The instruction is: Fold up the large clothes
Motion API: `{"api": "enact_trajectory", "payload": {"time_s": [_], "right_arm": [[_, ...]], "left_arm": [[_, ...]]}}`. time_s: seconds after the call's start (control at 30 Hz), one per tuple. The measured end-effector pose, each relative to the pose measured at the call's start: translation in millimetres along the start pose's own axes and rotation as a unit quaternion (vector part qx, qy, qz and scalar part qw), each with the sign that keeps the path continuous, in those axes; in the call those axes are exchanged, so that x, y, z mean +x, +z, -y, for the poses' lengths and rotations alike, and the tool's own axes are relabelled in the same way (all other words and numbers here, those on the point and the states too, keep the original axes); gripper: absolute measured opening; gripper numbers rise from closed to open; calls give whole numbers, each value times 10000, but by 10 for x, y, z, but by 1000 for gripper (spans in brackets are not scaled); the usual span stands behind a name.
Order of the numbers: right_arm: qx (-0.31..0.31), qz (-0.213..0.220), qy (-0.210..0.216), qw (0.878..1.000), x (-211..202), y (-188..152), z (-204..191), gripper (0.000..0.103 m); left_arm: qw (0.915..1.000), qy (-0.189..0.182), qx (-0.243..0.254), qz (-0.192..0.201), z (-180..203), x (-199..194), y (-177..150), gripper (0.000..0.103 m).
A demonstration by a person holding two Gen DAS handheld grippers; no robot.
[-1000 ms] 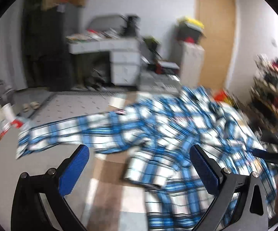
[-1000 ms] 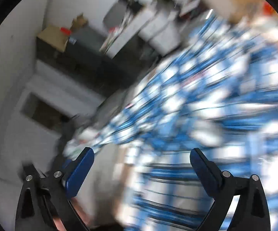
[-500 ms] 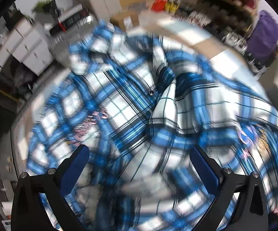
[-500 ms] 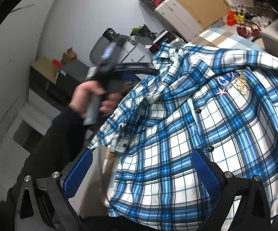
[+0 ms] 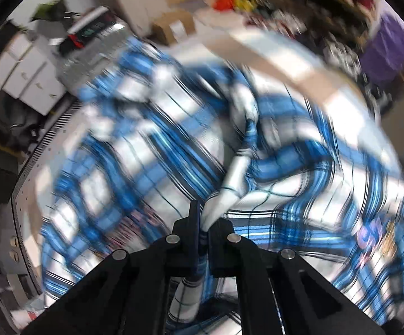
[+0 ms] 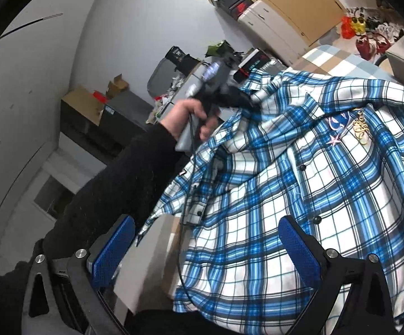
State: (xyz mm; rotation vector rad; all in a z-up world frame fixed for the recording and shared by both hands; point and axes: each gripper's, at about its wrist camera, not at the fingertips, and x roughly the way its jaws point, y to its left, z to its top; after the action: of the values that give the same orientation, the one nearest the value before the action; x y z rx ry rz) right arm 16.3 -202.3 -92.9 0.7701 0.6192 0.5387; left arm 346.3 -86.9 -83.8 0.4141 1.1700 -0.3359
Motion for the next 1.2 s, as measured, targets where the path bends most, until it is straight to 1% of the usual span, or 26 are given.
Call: {"api": "enact_trajectory", "payload": {"time_s": [0.07, 0.1, 0.13, 0.17, 0.2, 0.23, 0.27, 0.3, 0.33, 0.4, 0.43, 0.5, 0.53, 0.6, 0.67, 0.73, 0.8, 0.87, 0.9, 0.93, 0.97, 1.0, 1.03, 1.13, 1.2], "right_arm": [[-66, -33, -61, 10000, 25, -9, -17, 103], [-69, -47, -93, 9999, 39, -13, -13, 103], [-55, -66, -128, 9999, 54, -17, -3, 103], [-26, -102, -157, 9998, 72, -19, 12, 103], [-17, -128, -186, 9997, 85, -22, 19, 103], [-23, -142, -225, 9996, 91, -25, 21, 103], [-40, -134, -247, 9996, 88, -25, 16, 103], [-76, -120, -274, 9995, 88, -31, 9, 103], [-120, -121, -309, 9994, 91, -36, 2, 103], [-151, -155, -324, 9992, 103, -40, -15, 103], [-151, -176, -304, 9993, 110, -45, -22, 103], [-181, -213, -268, 9992, 126, -58, -49, 103], [-209, -224, -266, 9992, 131, -64, -65, 103], [-274, -227, -289, 9989, 137, -81, -92, 103], [-350, -209, -330, 9986, 137, -95, -113, 103], [-397, -188, -381, 9983, 140, -98, -124, 103], [-383, -188, -409, 9983, 150, -101, -114, 103], [-368, -201, -440, 9981, 157, -101, -104, 103], [-366, -201, -452, 9981, 159, -103, -101, 103], [-370, -193, -474, 9980, 159, -102, -100, 103], [-374, -189, -490, 9979, 159, -98, -97, 103], [-372, -185, -505, 9979, 160, -94, -89, 103], [-353, -190, -521, 9978, 164, -89, -78, 103], [-277, -237, -541, 9979, 184, -84, -46, 103], [-240, -259, -541, 9979, 188, -89, -31, 103]], "left_arm": [[9990, 164, -232, 342, -119, -109, 75, 1], [9971, 414, -299, 555, -124, -98, 89, 1], [9942, 759, -374, 664, -145, -29, 75, 4], [9908, 1064, -479, 679, -180, 53, 40, 6], [9892, 1223, -552, 590, -217, 182, 2, 13], [9892, 1284, -586, 398, -219, 294, 8, 35], [9913, 1168, -576, 180, -224, 406, -77, 55], [9939, 956, -551, 88, -257, 431, -116, 59], [9967, 611, -526, -21, -274, 464, -199, 59], [9982, 162, -566, -133, -346, 389, -408, 61], [9984, 62, -562, -101, -389, 325, -441, 65], [9984, 95, -552, 31, -493, 189, -682, 76], [9988, 69, -484, -5, -526, 166, -733, 85], [9991, 211, -316, -209, -593, 204, -855, 85], [9983, 270, -281, -429, -706, 335, -1040, 85], [9968, 180, -468, -625, -804, 533, -1039, 84], [9941, -67, -667, -854, -906, 657, -1127, 83], [9925, -133, -698, -990, -944, 767, -1187, 65], [9932, -247, -731, -877, -953, 775, -1208, 62], [9936, -316, -700, -831, -951, 779, -1202, 46], [9929, -526, -667, -836, -936, 785, -1215, 27], [9922, -648, -608, -870, -910, 783, -1225, 18], [9930, -544, -508, -918, -885, 774, -1221, 3], [9935, -164, 50, -1123, -758, 792, -1165, 0], [9929, 253, 316, -1116, -699, 748, -1054, 0]]}}
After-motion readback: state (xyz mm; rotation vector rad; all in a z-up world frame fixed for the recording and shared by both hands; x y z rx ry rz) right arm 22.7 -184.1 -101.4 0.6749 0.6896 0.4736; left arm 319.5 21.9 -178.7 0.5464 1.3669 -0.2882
